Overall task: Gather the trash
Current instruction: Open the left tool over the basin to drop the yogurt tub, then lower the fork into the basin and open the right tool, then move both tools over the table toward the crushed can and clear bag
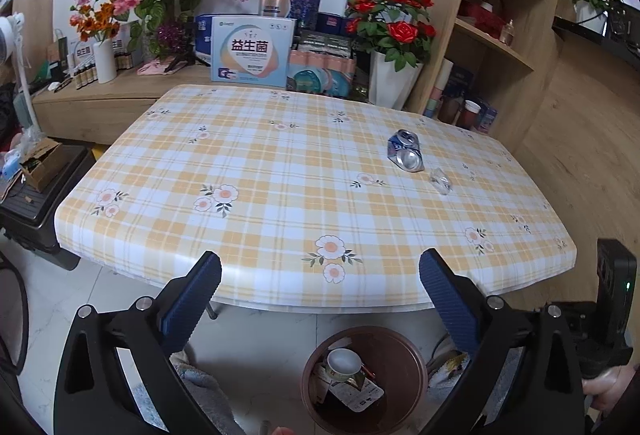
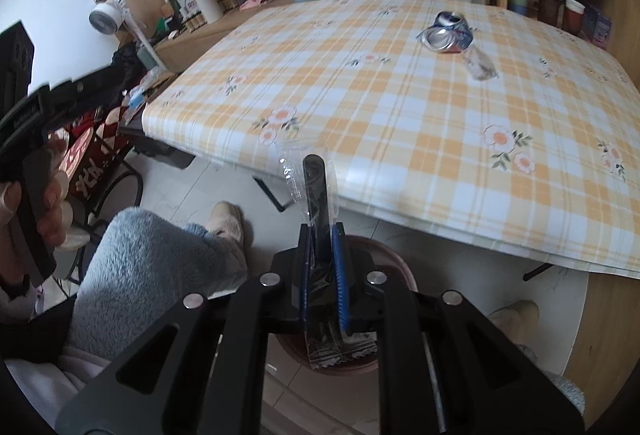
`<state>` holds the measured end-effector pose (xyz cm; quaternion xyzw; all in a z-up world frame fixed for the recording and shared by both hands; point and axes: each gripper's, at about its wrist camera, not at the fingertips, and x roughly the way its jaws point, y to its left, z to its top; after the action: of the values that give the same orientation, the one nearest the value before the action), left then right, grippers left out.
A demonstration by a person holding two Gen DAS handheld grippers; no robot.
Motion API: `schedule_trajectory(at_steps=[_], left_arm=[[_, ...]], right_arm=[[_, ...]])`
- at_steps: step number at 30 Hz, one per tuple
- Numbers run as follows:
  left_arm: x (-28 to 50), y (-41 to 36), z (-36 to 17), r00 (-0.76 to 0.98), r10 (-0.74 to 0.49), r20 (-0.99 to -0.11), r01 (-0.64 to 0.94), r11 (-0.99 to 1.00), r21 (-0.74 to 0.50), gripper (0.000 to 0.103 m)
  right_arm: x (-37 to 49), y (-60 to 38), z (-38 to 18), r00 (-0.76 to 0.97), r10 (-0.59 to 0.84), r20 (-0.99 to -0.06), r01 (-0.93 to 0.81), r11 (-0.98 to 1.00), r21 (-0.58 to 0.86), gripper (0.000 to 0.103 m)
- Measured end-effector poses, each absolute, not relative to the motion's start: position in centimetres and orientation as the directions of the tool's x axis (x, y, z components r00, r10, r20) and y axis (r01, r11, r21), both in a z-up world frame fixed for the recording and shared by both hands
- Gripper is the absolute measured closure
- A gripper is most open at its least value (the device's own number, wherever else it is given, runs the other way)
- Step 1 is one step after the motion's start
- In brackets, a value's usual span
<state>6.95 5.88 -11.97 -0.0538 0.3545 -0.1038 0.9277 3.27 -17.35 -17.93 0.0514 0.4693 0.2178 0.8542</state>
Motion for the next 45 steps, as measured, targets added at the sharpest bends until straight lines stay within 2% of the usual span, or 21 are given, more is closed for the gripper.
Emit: schedule_trajectory(at_steps=[9, 11, 13, 14, 16, 17, 19, 20, 25, 37, 45], left_arm=[[6.6, 5.8, -12.0, 0.734, -0.229, -0.639, 0.155, 0.973, -0.171, 0.006], [6.6, 5.9, -12.0, 0.734, -0.227, -0.64, 0.151, 0.973, -0.172, 0.006], [6.8, 6.0, -12.1, 0.734, -0.221, -0.642, 0.145, 0.975, -0.17, 0.006], [6.8, 6.1, -12.1, 0.733, -0.219, -0.644, 0.143, 0.975, -0.169, 0.006], [6.9, 6.1, -12.2, 0.732, -0.216, -0.646, 0.139, 0.976, -0.169, 0.006], [6.9, 6.2, -12.3, 0.731, -0.215, -0.647, 0.138, 0.976, -0.168, 0.006], [7.1, 6.2, -12.4, 0.731, -0.212, -0.649, 0.135, 0.977, -0.167, 0.006], [7.1, 6.2, -12.4, 0.73, -0.21, -0.65, 0.133, 0.977, -0.166, 0.006], [7.7, 6.3, -12.6, 0.73, -0.202, -0.652, 0.127, 0.979, -0.161, 0.006], [10.6, 5.3, -12.0, 0.761, -0.174, -0.625, 0.149, 0.984, -0.093, 0.006], [13.5, 4.0, -12.6, 0.757, -0.177, -0.628, 0.175, 0.982, -0.066, 0.006]], right_arm=[[2.8, -15.8, -20.5, 0.367, 0.396, -0.842, -0.341, 0.899, 0.275, 0.088], [2.9, -15.6, -21.1, 0.344, 0.391, -0.854, -0.341, 0.899, 0.274, 0.082], [2.9, -15.6, -21.4, 0.33, 0.385, -0.862, -0.336, 0.901, 0.274, 0.063], [3.0, -15.6, -21.5, 0.327, 0.386, -0.862, -0.334, 0.901, 0.277, 0.058], [3.0, -15.7, -21.4, 0.337, 0.38, -0.862, -0.326, 0.905, 0.272, 0.037], [3.1, -15.8, -21.3, 0.344, 0.376, -0.86, -0.322, 0.908, 0.268, 0.031], [3.4, -16.0, -20.9, 0.367, 0.368, -0.854, -0.312, 0.914, 0.259, 0.014], [3.6, -16.1, -20.7, 0.378, 0.363, -0.851, -0.307, 0.917, 0.255, 0.011], [5.0, -17.4, -19.4, 0.445, 0.305, -0.842, -0.261, 0.944, 0.203, 0.006], [10.7, -22.1, -15.4, 0.604, 0.172, -0.779, -0.157, 0.983, 0.095, 0.006], [14.1, -25.0, -15.5, 0.619, 0.15, -0.771, -0.108, 0.989, 0.106, 0.006]])
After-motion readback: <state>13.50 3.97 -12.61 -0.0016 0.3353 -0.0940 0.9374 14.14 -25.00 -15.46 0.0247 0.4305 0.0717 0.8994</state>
